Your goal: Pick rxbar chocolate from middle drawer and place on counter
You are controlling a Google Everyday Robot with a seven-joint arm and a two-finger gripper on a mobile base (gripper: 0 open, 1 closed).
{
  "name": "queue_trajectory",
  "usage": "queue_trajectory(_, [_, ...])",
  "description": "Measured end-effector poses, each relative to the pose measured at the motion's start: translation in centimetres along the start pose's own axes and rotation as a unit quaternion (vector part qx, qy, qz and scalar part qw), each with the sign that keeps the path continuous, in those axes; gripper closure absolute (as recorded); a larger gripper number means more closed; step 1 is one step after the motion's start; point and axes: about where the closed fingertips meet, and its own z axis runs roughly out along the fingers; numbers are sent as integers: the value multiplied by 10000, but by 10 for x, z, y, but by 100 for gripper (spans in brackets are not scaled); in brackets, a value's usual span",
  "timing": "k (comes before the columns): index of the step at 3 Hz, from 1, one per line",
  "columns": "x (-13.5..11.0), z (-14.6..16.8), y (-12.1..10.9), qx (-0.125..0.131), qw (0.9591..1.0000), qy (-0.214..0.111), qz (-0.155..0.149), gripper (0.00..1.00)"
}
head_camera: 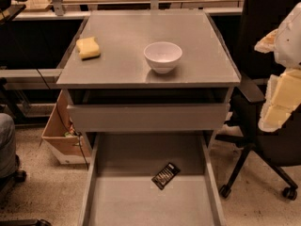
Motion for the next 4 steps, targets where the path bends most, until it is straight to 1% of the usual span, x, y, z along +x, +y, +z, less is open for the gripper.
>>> queue_trajectory(1, [0, 0, 0, 0, 10000, 0, -1, 0])
queue_trajectory(2, [1, 36, 2, -128, 9995, -170, -234, 0])
queue_trajectory(3, [4, 99, 11, -383, 9963, -470, -614, 0])
queue_trajectory(4, [2, 161, 20, -568, 9908, -794, -934, 0])
